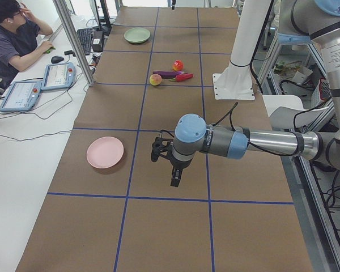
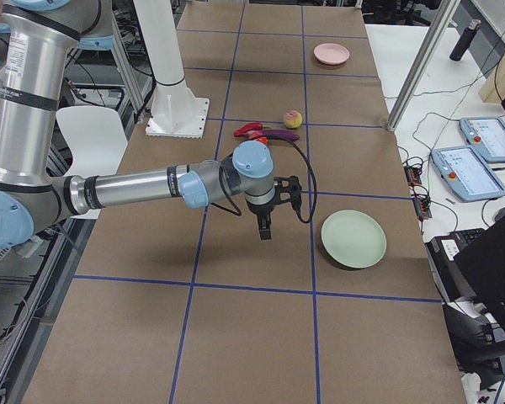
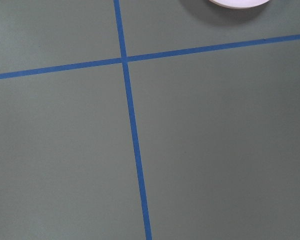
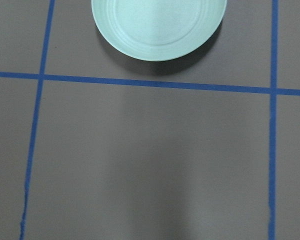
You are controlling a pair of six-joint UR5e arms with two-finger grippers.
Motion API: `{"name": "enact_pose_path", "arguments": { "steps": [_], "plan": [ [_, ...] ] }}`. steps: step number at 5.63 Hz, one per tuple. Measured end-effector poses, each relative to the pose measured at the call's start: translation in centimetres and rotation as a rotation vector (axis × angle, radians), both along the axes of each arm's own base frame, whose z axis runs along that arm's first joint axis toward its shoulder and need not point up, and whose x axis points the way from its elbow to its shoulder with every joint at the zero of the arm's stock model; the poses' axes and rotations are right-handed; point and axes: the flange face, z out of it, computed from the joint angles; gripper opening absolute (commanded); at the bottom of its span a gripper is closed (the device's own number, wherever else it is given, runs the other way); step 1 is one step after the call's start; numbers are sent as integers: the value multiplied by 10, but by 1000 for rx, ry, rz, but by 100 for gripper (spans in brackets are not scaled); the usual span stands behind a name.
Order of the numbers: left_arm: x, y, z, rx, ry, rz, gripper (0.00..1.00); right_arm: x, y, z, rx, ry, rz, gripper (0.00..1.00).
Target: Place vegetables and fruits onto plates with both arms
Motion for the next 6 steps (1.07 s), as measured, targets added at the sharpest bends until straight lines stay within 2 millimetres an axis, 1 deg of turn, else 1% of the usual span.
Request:
{"name": "enact_pose_path", "arguments": {
  "steps": [1, 2, 3, 4, 5, 6],
  "plan": [
    [0, 0, 1, -1, 0, 0, 100, -35, -8, -35, 11, -30, -22, 98],
    [0, 0, 1, -2, 0, 0, 100, -74, -18, -73, 65, -63, -79, 99],
    [0, 1, 2, -4, -1, 0, 100, -114, -21, -106, 116, -91, -140, 99],
    [0, 1, 4, -7, -2, 1, 100, -149, -20, -128, 153, -95, -181, 99],
    [0, 2, 5, -9, -2, 1, 100, -186, -15, -144, 182, -77, -196, 98],
    [0, 2, 8, -13, -2, 2, 100, -237, -7, -159, 193, -44, -184, 97]
  ]
}}
